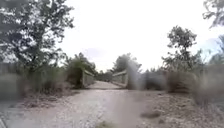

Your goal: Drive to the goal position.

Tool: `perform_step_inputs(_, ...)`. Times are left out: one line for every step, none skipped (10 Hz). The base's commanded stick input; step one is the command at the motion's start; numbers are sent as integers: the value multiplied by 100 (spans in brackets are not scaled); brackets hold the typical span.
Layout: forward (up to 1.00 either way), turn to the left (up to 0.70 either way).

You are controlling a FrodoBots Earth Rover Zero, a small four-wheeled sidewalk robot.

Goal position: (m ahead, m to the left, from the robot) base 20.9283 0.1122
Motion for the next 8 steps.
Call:
perform_step_inputs(45, 0)
perform_step_inputs(45, 0)
perform_step_inputs(45, 0)
perform_step_inputs(45, 0)
perform_step_inputs(45, 0)
perform_step_inputs(45, 0)
perform_step_inputs(45, 0)
perform_step_inputs(45, 0)
